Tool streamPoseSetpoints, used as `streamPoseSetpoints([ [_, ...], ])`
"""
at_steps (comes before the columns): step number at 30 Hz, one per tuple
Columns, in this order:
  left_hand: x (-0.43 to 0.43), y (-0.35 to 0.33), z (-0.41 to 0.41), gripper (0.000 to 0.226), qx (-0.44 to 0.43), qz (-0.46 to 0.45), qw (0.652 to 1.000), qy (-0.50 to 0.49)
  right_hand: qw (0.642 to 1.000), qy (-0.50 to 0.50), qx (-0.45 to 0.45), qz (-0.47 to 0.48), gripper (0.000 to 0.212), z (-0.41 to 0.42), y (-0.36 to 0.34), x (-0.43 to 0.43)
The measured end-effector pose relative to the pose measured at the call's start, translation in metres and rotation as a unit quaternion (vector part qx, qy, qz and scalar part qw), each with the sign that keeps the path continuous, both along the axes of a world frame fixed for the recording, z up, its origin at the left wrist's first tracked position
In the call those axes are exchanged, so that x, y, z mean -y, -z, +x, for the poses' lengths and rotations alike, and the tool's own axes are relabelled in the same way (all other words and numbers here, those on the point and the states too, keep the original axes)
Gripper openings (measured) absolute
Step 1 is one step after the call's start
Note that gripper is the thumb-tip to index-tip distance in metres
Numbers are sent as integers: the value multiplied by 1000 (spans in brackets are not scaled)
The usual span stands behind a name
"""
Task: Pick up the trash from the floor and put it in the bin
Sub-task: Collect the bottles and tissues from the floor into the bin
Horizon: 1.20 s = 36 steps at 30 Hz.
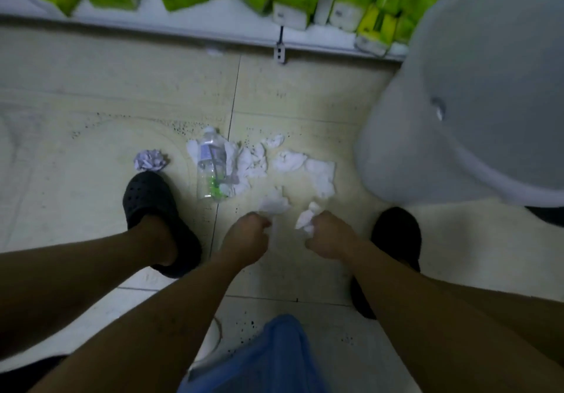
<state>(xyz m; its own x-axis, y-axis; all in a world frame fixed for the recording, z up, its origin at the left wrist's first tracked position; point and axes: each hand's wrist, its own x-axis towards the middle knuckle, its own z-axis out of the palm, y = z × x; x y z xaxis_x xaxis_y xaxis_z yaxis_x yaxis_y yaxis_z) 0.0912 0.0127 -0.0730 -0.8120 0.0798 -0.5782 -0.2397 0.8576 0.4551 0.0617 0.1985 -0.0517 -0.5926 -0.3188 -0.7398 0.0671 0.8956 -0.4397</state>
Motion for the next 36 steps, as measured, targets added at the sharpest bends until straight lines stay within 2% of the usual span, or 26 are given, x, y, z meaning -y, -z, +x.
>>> streamPoseSetpoints([
  [2, -4, -32, -20, 26, -46, 28, 999, -6, 999, 7, -52, 13, 38, -17, -36, -1],
  [5, -14, -84, -45, 31, -104, 58, 993, -16, 993, 20, -116, 21, 29, -35, -95, -9],
  [10, -44, -172, -68, 36, -202, 73, 977, -3, 968, 66, -237, 41, 44, -51, -197, -48],
  [14, -83, -224, -83, 38, -252, 80, 963, 46, 941, 104, -317, 54, 33, -58, -254, -97],
  [19, -147, -255, -106, 44, -289, 77, 948, 113, 920, 251, -299, -28, 16, -64, -264, -153],
  [21, -173, -261, -116, 49, -291, 76, 943, 142, 922, 285, -259, -48, 47, -66, -259, -169],
  [23, -195, -262, -125, 56, -263, 61, 945, 182, 943, 267, -200, -12, 78, -65, -253, -182],
  [24, -204, -260, -129, 60, -240, 49, 948, 201, 951, 247, -183, 23, 84, -64, -251, -187],
  [26, -211, -252, -132, 61, -199, 36, 954, 221, 954, 236, -178, 47, 83, -63, -250, -193],
  [30, -192, -238, -126, 59, -184, 19, 958, 221, 954, 237, -186, -5, 79, -68, -255, -187],
  [36, -114, -240, -104, 56, -176, -32, 971, 160, 973, 141, -184, -14, 89, -66, -260, -121],
])
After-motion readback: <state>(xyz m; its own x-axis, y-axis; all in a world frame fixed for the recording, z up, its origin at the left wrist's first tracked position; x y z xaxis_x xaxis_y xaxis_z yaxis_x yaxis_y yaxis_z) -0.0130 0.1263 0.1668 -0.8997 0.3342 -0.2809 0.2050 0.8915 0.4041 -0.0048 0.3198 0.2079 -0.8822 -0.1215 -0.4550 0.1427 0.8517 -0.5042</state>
